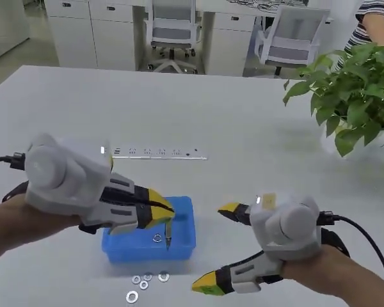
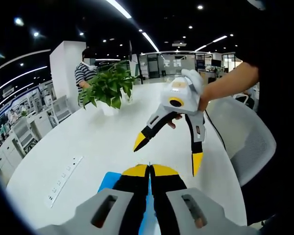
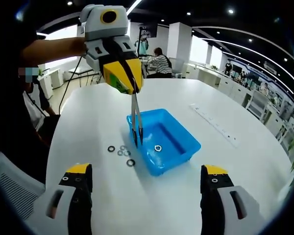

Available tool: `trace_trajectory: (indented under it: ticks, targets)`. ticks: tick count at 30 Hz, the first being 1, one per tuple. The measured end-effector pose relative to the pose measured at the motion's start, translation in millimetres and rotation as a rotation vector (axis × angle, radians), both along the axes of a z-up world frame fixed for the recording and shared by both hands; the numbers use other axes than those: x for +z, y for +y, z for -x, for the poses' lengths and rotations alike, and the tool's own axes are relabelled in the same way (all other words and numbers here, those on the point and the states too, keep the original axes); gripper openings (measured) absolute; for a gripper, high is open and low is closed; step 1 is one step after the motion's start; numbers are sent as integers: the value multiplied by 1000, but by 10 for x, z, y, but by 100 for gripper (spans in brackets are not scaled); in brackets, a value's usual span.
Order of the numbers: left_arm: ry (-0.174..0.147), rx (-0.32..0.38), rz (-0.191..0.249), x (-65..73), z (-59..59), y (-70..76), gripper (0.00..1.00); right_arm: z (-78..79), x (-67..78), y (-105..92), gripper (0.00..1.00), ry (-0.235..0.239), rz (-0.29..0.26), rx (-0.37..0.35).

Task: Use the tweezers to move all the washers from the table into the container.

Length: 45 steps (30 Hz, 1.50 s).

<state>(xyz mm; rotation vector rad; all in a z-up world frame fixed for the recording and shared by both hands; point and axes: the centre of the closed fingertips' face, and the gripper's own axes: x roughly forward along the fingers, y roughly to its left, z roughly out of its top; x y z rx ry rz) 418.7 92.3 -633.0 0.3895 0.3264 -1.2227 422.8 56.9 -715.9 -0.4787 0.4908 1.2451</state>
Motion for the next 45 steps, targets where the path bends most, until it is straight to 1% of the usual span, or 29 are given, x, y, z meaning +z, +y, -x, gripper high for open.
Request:
trace_trajectory:
  ticks: [4, 7, 10, 25, 45]
  targets:
    - [5, -6, -1, -46, 32, -9, 5, 46, -14, 6, 98, 6, -12, -3]
    - [7, -13, -4, -87, 59, -18, 5, 52, -9, 11, 100, -2, -28, -10]
    - [12, -18, -5, -125, 75, -22, 5, 94, -16, 24, 100, 8, -42, -6]
    - [36, -22, -11, -296, 113, -3, 5, 222, -113, 27, 100, 30, -46, 0]
    - [73, -25, -23, -485, 181, -28, 5, 298, -196, 3, 98, 51, -38, 8]
